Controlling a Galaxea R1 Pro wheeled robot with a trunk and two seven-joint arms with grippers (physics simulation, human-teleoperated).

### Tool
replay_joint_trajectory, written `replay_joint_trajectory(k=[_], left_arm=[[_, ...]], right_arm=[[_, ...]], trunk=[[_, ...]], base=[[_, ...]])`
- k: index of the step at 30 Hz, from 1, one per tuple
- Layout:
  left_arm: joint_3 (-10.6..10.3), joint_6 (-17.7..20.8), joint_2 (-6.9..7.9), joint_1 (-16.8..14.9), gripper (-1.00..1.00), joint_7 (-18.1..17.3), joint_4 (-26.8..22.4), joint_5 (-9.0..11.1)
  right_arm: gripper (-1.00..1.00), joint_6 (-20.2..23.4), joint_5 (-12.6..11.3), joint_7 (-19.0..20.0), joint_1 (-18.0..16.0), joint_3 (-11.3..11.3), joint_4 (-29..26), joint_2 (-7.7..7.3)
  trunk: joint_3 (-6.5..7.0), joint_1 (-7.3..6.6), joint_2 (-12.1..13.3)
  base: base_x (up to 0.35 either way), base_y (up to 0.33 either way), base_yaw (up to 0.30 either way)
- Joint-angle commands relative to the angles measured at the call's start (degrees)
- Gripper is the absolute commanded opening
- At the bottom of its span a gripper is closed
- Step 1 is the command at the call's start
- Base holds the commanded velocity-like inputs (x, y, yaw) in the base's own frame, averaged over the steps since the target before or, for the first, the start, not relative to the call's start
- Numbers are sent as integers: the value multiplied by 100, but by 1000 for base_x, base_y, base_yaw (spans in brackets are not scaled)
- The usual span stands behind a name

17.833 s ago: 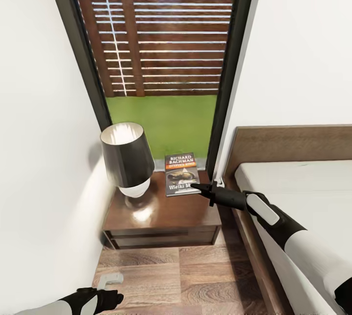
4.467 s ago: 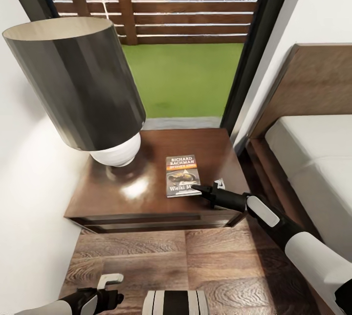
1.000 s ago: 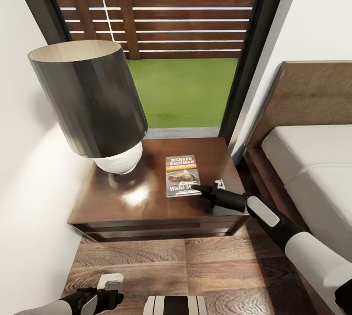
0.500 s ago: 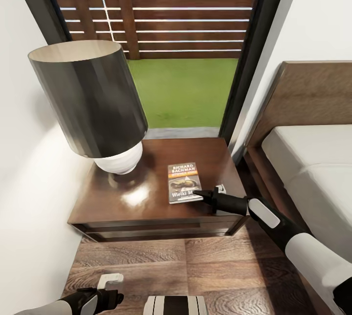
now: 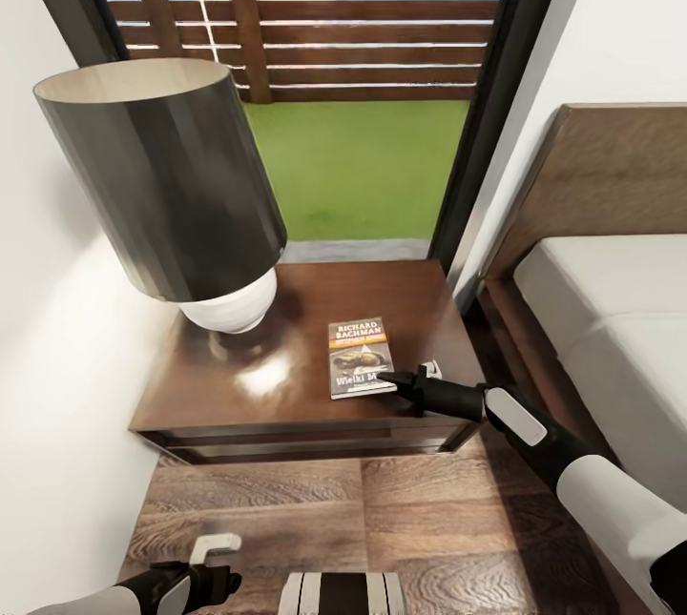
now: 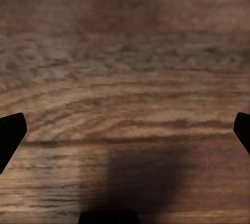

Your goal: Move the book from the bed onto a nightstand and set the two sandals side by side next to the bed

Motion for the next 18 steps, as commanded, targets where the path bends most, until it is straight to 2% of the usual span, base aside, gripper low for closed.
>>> replay_joint_trajectory(k=[1, 18], left_arm=[[-48, 12, 1, -6, 100, -24, 9, 62], [-48, 11, 1, -6, 100, -24, 6, 63]], right_arm=[[-100, 4, -20, 33, -7, 26, 1, -5], [-100, 4, -20, 24, -7, 19, 3, -6]], trunk=[[-27, 1, -3], [-49, 4, -5]], base=[[0, 0, 0], [0, 0, 0]])
